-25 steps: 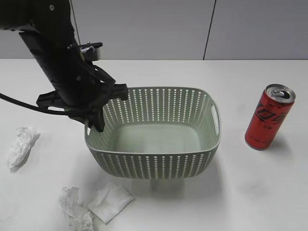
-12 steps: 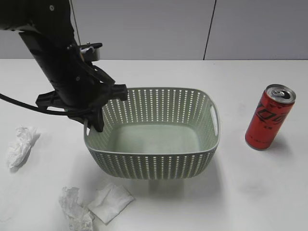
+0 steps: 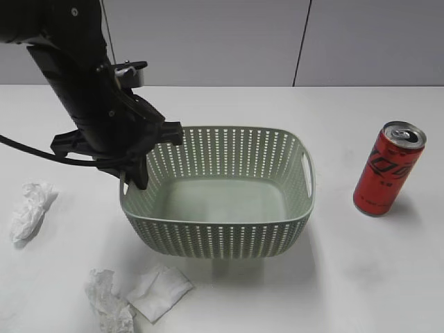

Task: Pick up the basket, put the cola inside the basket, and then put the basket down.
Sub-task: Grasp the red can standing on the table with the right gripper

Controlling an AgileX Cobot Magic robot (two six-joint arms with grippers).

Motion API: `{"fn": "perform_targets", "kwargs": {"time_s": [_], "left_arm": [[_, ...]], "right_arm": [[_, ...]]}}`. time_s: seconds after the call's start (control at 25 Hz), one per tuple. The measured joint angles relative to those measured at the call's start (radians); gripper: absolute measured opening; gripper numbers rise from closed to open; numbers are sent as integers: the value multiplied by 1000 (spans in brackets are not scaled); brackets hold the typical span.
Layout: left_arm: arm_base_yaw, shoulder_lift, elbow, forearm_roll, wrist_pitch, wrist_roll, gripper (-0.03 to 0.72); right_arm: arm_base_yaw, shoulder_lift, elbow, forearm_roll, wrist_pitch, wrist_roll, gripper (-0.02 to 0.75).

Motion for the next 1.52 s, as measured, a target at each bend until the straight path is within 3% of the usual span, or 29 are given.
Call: {"fn": "perform_targets", "kwargs": {"time_s": [0.2, 0.44, 0.72, 1.24, 1.52], "left_arm": [[0, 0, 0, 4, -11, 0, -2], [0, 0, 0, 11, -15, 0, -2], [0, 0, 0, 24, -20, 0, -2], [0, 0, 0, 27, -47, 0, -2], [0, 0, 0, 28, -47, 0, -2]], "right_arm": [[0, 325, -129, 18, -8, -11, 550], [2, 725, -364, 191, 111, -177, 601], [3, 1062, -534, 217, 201, -201, 639], [41, 1286, -582, 117, 173, -202, 638], [63, 1348, -582, -1, 122, -124, 633]]}}
